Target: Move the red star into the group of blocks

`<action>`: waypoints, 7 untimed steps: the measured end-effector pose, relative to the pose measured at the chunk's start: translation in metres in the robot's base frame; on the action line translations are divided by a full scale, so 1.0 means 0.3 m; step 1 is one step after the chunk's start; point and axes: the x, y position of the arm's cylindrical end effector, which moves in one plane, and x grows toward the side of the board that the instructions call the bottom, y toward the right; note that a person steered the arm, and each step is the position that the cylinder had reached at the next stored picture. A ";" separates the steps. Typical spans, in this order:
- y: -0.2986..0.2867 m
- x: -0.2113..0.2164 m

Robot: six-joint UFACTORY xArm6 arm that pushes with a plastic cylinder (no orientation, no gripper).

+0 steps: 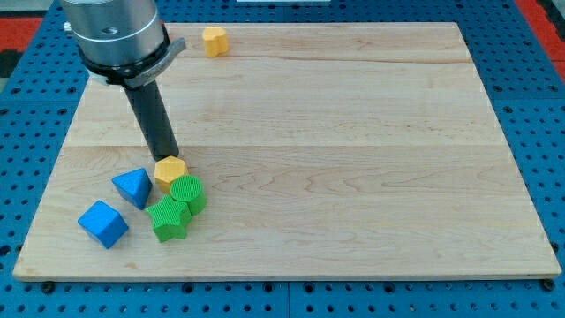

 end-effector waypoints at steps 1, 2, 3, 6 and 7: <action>0.152 -0.204; 0.341 -0.528; 0.469 -0.805; -0.218 -0.869; -0.262 -0.837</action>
